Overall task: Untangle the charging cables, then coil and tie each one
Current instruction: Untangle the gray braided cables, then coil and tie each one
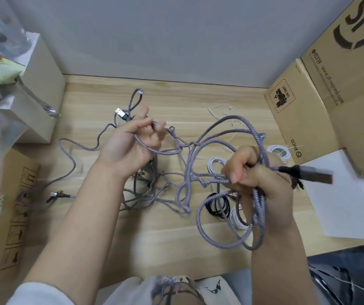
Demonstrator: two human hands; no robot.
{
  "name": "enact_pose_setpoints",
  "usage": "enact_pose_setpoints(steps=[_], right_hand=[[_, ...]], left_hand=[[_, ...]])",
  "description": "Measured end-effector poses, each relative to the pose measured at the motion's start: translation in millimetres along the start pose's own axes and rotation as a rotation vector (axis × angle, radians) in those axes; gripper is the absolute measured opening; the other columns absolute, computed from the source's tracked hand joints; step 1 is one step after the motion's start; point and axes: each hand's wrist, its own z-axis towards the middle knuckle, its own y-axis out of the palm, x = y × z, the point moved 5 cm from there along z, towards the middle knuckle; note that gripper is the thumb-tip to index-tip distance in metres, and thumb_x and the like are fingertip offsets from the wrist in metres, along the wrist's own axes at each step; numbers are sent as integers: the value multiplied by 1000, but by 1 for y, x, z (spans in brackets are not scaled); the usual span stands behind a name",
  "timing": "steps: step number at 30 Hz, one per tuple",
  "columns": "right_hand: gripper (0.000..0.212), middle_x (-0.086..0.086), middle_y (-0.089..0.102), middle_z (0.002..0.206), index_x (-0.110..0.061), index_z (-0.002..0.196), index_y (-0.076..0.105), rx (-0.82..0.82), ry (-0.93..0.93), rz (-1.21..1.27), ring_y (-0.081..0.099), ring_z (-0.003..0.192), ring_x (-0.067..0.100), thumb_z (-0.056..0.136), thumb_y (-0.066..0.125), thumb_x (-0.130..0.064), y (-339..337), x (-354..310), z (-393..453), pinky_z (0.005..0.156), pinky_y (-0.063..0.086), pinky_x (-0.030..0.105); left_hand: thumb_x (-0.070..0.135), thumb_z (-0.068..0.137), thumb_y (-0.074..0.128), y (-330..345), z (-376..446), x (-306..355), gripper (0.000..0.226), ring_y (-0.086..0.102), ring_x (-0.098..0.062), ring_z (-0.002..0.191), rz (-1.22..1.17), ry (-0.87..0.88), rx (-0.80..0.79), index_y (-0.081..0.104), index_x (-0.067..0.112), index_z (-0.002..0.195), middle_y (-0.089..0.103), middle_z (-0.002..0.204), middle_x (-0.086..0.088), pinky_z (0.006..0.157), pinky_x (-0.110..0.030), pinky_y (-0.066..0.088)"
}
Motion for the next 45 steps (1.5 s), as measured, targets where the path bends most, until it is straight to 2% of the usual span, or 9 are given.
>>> enact_pose_setpoints(steps=[4, 7, 11, 14, 18, 25, 29, 33, 45], right_hand=[[23, -9, 33, 46, -15, 64, 67, 113, 195, -91, 26, 40, 4, 66, 47, -3, -2, 15, 6, 40, 22, 14], [40, -15, 43, 39, -14, 101, 69, 84, 248, -177, 40, 37, 0, 81, 44, 10, 6, 25, 12, 42, 30, 8], [52, -14, 42, 41, -27, 44, 62, 9, 314, -271, 39, 43, 0, 81, 47, 7, 26, 38, 16, 51, 33, 14], [14, 6, 41, 57, -6, 53, 47, -11, 289, -295, 39, 60, 18, 66, 50, -4, 40, 48, 19, 61, 32, 30], [6, 4, 39, 57, -6, 57, 44, -62, 256, -231, 38, 58, 16, 62, 46, -2, 45, 48, 19, 55, 32, 25], [12, -11, 36, 51, -10, 56, 44, -103, 186, -100, 30, 48, 6, 58, 43, 2, 39, 30, 12, 48, 26, 19], [10, -1, 28, 54, -12, 54, 47, -96, 176, -84, 24, 53, 13, 57, 49, -3, 37, 24, 6, 52, 19, 29], [6, -10, 39, 49, -26, 51, 57, -206, 99, -61, 32, 47, 4, 55, 54, -22, 41, 12, 6, 50, 22, 24], [17, -1, 48, 56, -21, 49, 56, -130, 349, -366, 38, 52, 6, 59, 47, -11, 33, 58, 22, 53, 29, 17]], left_hand=[[3, 93, 49, 15, -12, 3, 46, 68, -12, 64, 806, 202, 152, 43, 18, 136, 64, 68, 13, 55, -20, 48], [12, 97, 48, 28, -26, 0, 34, 66, -11, 80, 891, 283, 96, 53, 24, 128, 62, 71, 14, 62, -20, 48], [28, 100, 38, 40, -40, -9, 28, 56, -3, 113, 1152, 358, -42, 50, 36, 125, 63, 102, 10, 98, -19, 41], [33, 97, 36, 42, -45, -16, 36, 53, 16, 79, 1206, 354, -118, 43, 34, 133, 58, 96, 6, 76, -3, 39], [41, 84, 48, 35, -42, -20, 41, 50, -9, 58, 927, 243, -135, 56, 27, 121, 65, 91, 5, 54, -25, 40], [12, 68, 64, -27, 12, -10, 4, 63, -9, 54, -145, -174, 102, 62, 16, 68, 62, 64, 5, 54, -20, 53], [24, 95, 39, -45, 36, 8, 23, 60, -5, 52, -5, -168, 131, 57, 17, 81, 62, 64, 7, 53, -17, 50], [33, 82, 49, -29, 53, 45, 18, 61, -3, 58, 180, -45, 17, 57, 17, 85, 62, 69, 7, 52, -18, 50], [14, 86, 54, -69, 69, 36, 10, 62, -9, 46, -245, 9, 198, 60, 10, 92, 66, 60, -2, 43, -15, 48]])
